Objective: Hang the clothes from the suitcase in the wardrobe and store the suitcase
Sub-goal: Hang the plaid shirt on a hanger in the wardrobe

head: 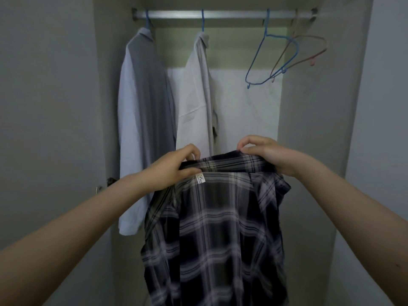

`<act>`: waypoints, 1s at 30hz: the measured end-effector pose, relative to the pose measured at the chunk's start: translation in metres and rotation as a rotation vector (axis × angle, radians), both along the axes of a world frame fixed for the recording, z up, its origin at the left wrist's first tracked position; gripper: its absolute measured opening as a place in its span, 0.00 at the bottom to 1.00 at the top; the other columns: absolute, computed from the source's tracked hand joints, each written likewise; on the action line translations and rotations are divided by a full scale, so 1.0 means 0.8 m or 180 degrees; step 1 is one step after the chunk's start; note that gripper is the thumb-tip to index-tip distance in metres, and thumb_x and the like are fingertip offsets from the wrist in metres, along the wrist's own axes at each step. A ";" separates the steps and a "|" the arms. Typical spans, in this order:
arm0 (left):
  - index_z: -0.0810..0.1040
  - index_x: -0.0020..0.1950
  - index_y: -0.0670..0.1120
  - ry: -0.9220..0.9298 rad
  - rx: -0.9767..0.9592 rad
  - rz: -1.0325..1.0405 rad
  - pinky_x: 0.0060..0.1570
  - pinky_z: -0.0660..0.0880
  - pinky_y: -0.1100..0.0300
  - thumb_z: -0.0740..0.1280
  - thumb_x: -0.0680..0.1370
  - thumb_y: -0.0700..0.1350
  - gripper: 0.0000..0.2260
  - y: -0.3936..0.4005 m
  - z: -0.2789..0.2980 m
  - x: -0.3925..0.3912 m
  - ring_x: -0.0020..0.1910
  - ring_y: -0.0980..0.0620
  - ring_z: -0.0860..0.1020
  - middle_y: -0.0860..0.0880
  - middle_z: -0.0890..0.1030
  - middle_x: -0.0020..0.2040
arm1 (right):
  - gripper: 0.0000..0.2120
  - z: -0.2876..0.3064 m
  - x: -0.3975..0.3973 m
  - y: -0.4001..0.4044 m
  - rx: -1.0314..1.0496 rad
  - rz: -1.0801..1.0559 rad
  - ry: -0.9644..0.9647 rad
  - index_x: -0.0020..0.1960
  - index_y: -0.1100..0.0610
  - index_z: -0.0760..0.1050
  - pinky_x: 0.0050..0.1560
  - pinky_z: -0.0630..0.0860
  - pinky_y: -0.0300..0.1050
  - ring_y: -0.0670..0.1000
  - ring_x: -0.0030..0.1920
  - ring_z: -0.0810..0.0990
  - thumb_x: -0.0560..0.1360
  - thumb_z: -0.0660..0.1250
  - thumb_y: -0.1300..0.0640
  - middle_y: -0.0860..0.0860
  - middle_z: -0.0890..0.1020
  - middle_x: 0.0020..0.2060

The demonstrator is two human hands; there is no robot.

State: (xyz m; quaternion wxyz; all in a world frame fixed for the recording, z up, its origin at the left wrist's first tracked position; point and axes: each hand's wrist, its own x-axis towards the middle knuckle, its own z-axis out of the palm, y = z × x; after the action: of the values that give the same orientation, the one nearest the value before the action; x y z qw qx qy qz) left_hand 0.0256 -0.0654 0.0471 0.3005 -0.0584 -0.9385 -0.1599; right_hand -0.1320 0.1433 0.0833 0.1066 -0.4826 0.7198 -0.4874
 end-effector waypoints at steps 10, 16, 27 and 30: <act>0.81 0.53 0.43 0.0668 -0.0782 0.0484 0.50 0.73 0.53 0.60 0.79 0.51 0.15 -0.006 -0.010 -0.022 0.48 0.48 0.75 0.47 0.76 0.50 | 0.19 0.004 -0.010 0.013 0.0406 -0.0452 0.1662 0.46 0.75 0.74 0.39 0.65 0.31 0.58 0.43 0.75 0.76 0.66 0.56 0.68 0.75 0.44; 0.78 0.31 0.46 0.0986 0.1175 0.0744 0.33 0.65 0.63 0.66 0.77 0.45 0.14 0.034 -0.015 -0.043 0.29 0.60 0.71 0.51 0.76 0.28 | 0.13 0.034 -0.006 0.012 -0.0227 -0.0863 0.2205 0.43 0.69 0.79 0.44 0.67 0.39 0.55 0.42 0.77 0.76 0.65 0.57 0.59 0.78 0.38; 0.78 0.34 0.43 -0.0224 0.1759 -0.0166 0.32 0.70 0.68 0.70 0.73 0.46 0.10 0.095 -0.030 -0.063 0.29 0.58 0.74 0.54 0.77 0.28 | 0.10 0.057 -0.031 0.058 -0.0956 -0.1803 0.2198 0.47 0.66 0.80 0.39 0.63 0.38 0.57 0.48 0.78 0.76 0.64 0.61 0.60 0.83 0.45; 0.75 0.31 0.44 -0.0423 0.1455 0.0220 0.33 0.68 0.63 0.68 0.75 0.48 0.15 0.092 -0.042 -0.074 0.29 0.55 0.72 0.49 0.76 0.30 | 0.09 0.062 -0.044 0.080 -0.0924 -0.1976 0.2201 0.46 0.65 0.81 0.37 0.62 0.37 0.57 0.49 0.79 0.75 0.64 0.61 0.60 0.83 0.45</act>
State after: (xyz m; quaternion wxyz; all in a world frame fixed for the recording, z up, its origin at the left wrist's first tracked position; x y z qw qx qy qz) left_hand -0.0336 0.0084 0.0136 0.2488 0.0540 -0.8970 -0.3613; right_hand -0.1671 0.2070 0.1331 -0.3576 -0.3886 0.7476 -0.4027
